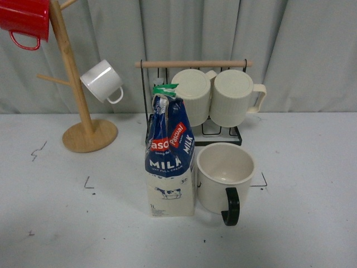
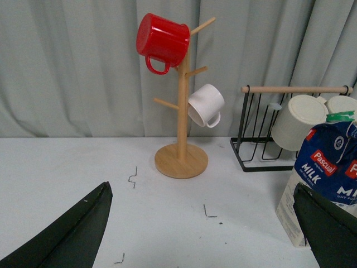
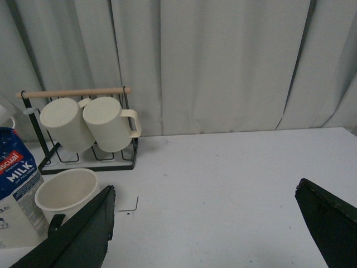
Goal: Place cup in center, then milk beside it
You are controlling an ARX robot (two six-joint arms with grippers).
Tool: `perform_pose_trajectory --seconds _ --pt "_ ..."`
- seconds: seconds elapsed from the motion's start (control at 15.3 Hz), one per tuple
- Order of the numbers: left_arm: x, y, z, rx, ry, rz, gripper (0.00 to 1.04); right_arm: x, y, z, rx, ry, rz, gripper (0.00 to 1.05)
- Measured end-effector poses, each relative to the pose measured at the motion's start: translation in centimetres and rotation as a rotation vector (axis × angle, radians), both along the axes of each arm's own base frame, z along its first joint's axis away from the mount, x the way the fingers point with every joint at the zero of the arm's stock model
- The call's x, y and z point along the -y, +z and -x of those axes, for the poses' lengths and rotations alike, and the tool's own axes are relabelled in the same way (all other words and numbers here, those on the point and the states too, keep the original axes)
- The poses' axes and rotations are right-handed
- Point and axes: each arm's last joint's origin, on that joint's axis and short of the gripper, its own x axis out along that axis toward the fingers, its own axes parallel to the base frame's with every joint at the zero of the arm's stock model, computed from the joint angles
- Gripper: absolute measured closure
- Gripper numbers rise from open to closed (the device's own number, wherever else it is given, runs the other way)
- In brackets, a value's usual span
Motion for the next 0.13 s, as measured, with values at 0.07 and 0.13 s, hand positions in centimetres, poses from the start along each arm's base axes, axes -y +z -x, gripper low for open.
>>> perform_pose_trajectory --seconds 0.07,0.13 --pt "0.0 0.0 0.0 0.0 0.0 0.0 0.07 0.0 0.0 0.0 0.0 0.0 0.0 0.06" --pt "0.0 0.0 0.0 0.0 0.0 0.0 0.07 0.0 0.0 0.0 0.0 0.0 0.0 0.06"
